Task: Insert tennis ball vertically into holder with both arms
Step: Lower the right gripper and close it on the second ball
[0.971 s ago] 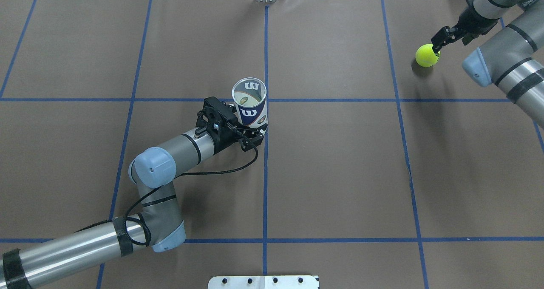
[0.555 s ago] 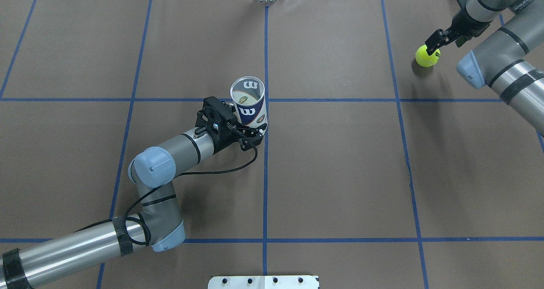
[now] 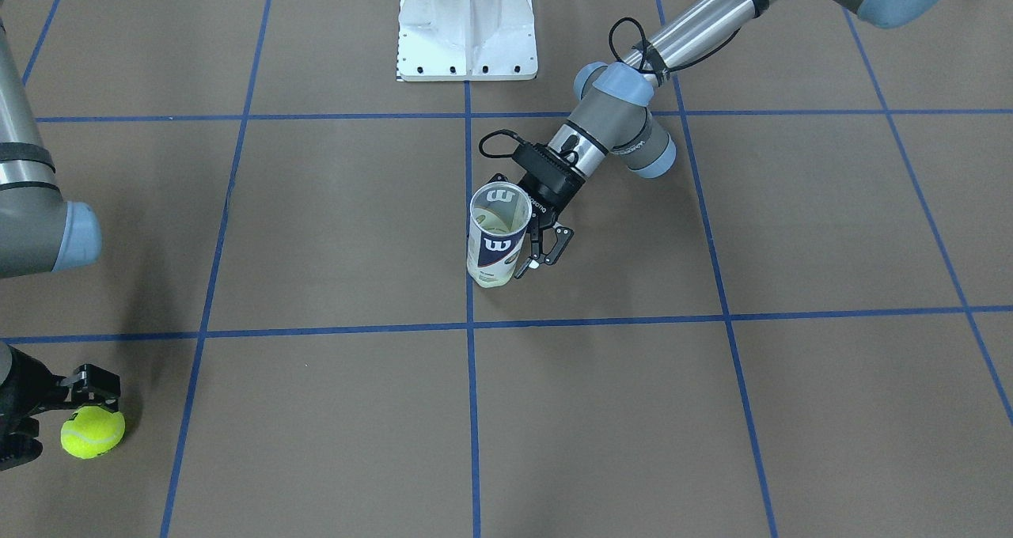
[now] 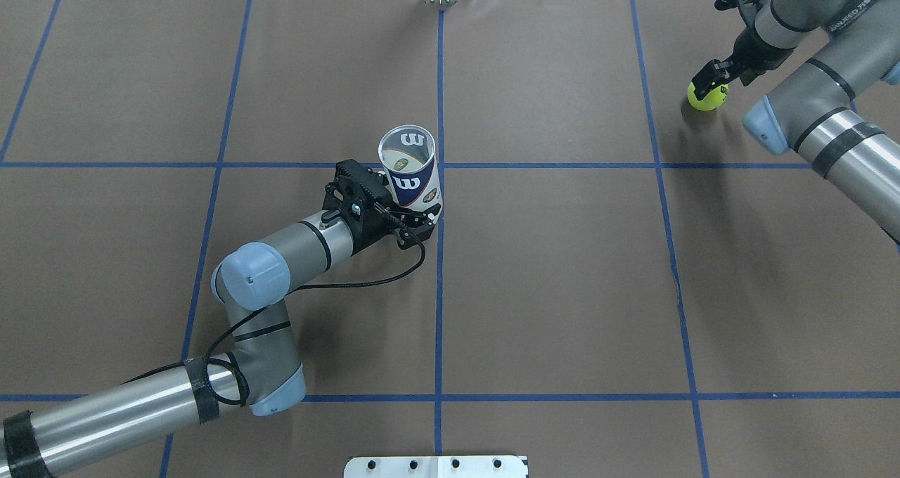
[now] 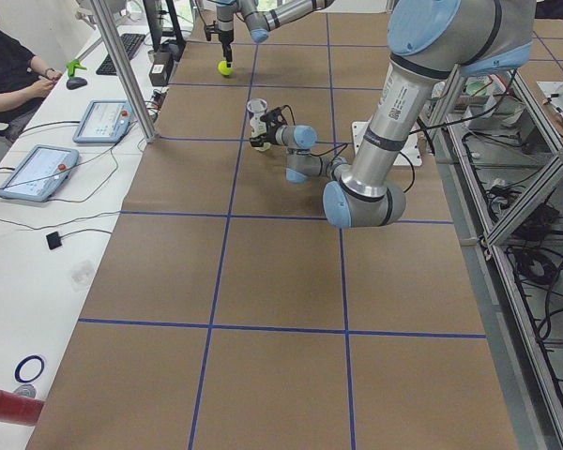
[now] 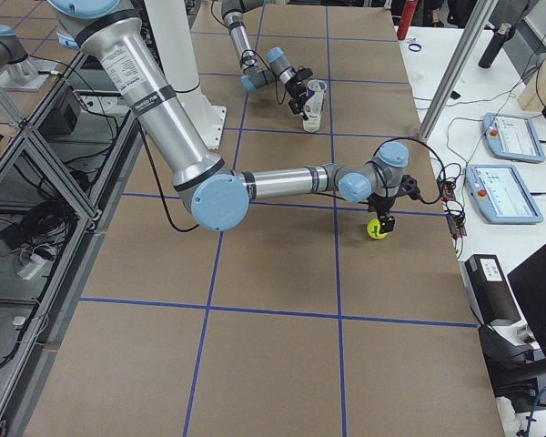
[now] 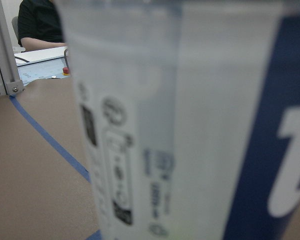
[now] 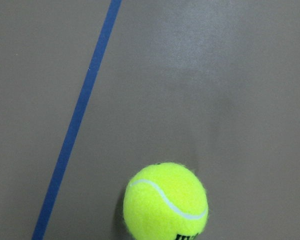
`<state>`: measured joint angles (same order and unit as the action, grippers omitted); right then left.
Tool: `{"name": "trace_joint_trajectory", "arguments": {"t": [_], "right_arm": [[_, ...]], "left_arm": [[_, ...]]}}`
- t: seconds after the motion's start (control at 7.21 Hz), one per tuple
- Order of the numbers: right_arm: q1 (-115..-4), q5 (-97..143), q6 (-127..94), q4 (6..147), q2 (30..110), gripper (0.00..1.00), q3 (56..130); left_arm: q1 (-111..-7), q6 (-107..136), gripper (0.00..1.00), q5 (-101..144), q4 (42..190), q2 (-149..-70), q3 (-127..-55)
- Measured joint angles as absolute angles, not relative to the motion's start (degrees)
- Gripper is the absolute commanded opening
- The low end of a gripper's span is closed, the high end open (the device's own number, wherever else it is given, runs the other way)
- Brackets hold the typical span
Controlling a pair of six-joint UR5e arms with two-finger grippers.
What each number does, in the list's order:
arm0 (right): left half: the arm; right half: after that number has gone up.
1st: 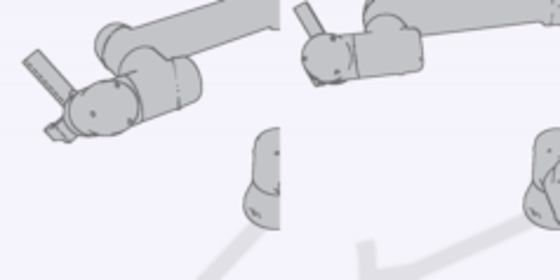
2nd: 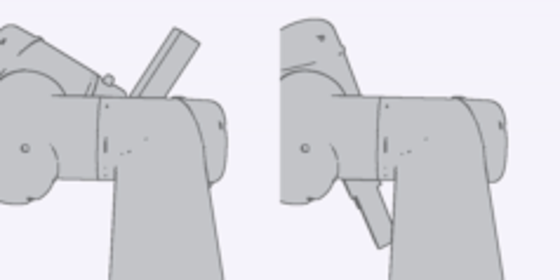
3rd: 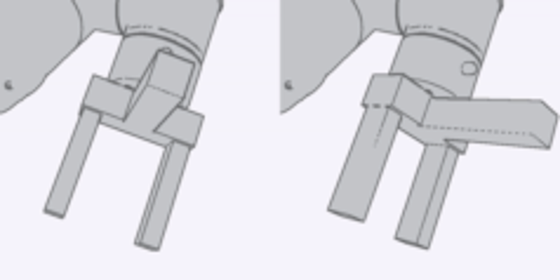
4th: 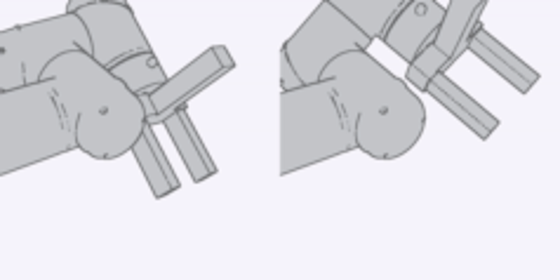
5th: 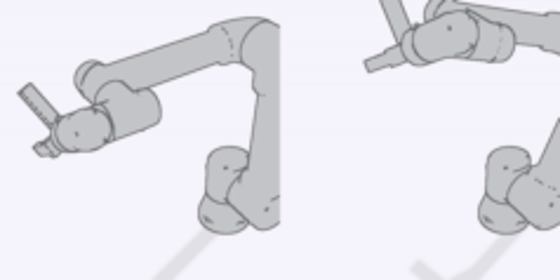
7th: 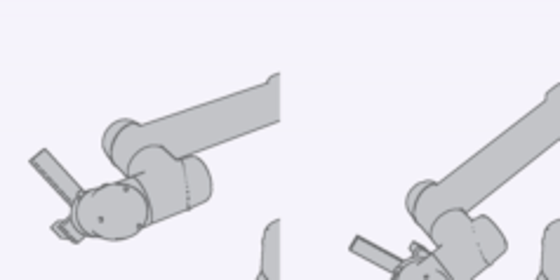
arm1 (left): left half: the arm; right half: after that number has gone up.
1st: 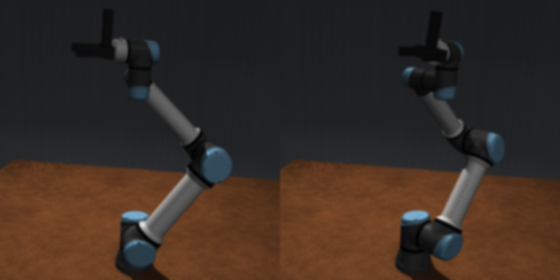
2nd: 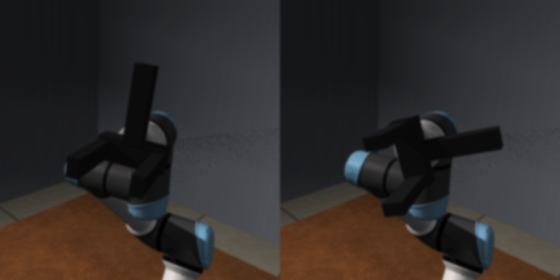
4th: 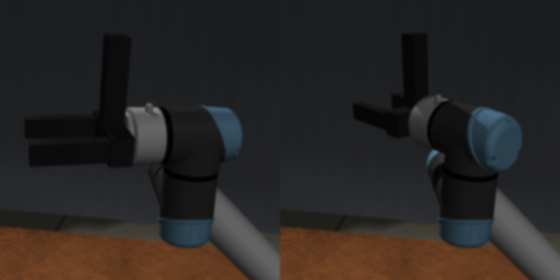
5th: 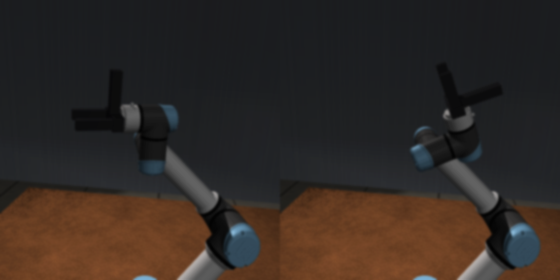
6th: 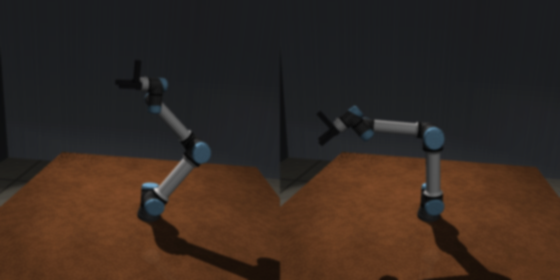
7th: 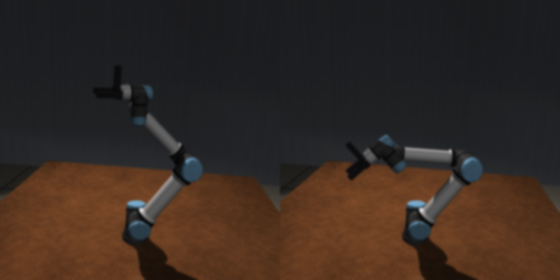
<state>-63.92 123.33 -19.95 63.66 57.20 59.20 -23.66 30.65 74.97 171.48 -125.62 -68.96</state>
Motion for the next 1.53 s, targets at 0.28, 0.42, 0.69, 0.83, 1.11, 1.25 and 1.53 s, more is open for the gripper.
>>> {"name": "trace_joint_trajectory", "arguments": {"t": [0.28, 0.42, 0.69, 0.83, 1.11, 1.25, 1.53], "right_arm": [[-63.5, 122.2, -20.0, 62.4, 55.8, 1.0, 56.4], [-63.3, 121.9, -20.0, 62.2, 54.2, 1.0, 54.3], [-62.9, 121.1, -20.0, 61.9, 52.4, 0.99, 52.0], [-62.6, 120.9, -20.0, 61.6, 52.3, 0.99, 51.7], [-62.3, 120.7, -20.0, 61.3, 52.5, 0.99, 51.4], [-62.2, 120.7, -20.0, 61.2, 52.7, 0.96, 51.4], [-62.0, 120.5, -20.0, 61.2, 52.9, 0.0, 51.3]], "left_arm": [[-23.9, 30.6, 0.99, 75.0, 171.5, -125.6, -68.9], [-24.0, 30.6, 0.99, 75.0, 171.5, -125.6, -68.9], [-24.1, 30.6, 0.99, 75.0, 171.4, -125.7, -68.9], [-24.1, 30.6, 0.99, 75.0, 171.5, -125.7, -68.9], [-24.2, 30.6, 0.99, 75.0, 171.5, -125.7, -69.0], [-24.2, 30.6, 0.99, 75.0, 171.5, -125.7, -69.0], [-24.2, 30.6, 0.99, 75.0, 171.4, -125.7, -69.0]]}}
